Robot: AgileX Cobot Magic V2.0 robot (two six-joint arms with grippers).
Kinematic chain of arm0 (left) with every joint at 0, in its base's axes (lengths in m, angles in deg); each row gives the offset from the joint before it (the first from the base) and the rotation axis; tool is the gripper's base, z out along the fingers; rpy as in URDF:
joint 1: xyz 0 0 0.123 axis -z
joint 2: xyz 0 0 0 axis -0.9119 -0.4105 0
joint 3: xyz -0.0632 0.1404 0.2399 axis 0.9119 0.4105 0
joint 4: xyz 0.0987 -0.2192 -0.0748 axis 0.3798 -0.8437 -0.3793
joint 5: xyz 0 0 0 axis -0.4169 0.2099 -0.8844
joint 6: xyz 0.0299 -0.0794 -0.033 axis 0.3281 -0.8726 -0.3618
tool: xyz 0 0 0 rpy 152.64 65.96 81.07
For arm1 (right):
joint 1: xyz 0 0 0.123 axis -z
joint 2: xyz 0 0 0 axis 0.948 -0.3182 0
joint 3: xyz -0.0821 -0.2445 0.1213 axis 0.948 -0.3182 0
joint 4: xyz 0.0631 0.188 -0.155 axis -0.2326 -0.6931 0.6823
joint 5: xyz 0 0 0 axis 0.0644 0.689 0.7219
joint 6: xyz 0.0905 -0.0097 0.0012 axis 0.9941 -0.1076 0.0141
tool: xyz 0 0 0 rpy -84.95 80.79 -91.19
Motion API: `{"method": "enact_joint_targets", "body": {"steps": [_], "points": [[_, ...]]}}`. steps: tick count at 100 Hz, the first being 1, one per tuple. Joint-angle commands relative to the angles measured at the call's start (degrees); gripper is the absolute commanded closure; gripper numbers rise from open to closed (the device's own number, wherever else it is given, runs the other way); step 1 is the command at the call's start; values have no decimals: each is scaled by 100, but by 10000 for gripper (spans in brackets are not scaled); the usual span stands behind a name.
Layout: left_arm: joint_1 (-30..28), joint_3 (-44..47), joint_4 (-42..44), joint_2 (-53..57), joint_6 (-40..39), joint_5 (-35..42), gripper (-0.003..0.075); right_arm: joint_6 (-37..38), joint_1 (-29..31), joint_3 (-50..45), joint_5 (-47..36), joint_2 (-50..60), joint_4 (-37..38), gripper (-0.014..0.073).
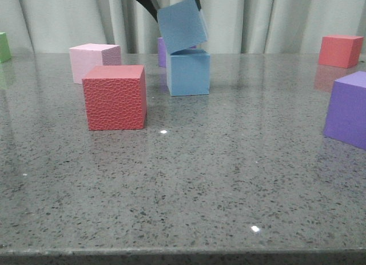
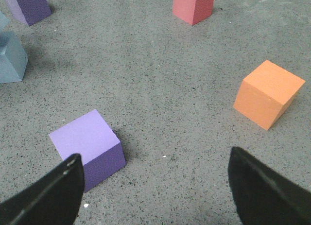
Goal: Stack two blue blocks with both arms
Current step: 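Lower the cube onto the placed blue cube and open the left gripper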
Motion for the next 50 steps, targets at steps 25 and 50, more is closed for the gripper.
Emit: {"method": "enact_joint_targets", "body": {"steps": [25, 50], "points": [[51, -186, 135, 315, -84, 327, 484, 30, 20, 135, -235, -22, 253, -6], [51, -186, -19, 315, -84, 446, 245, 30, 20, 135, -235, -22, 253, -6]]}}
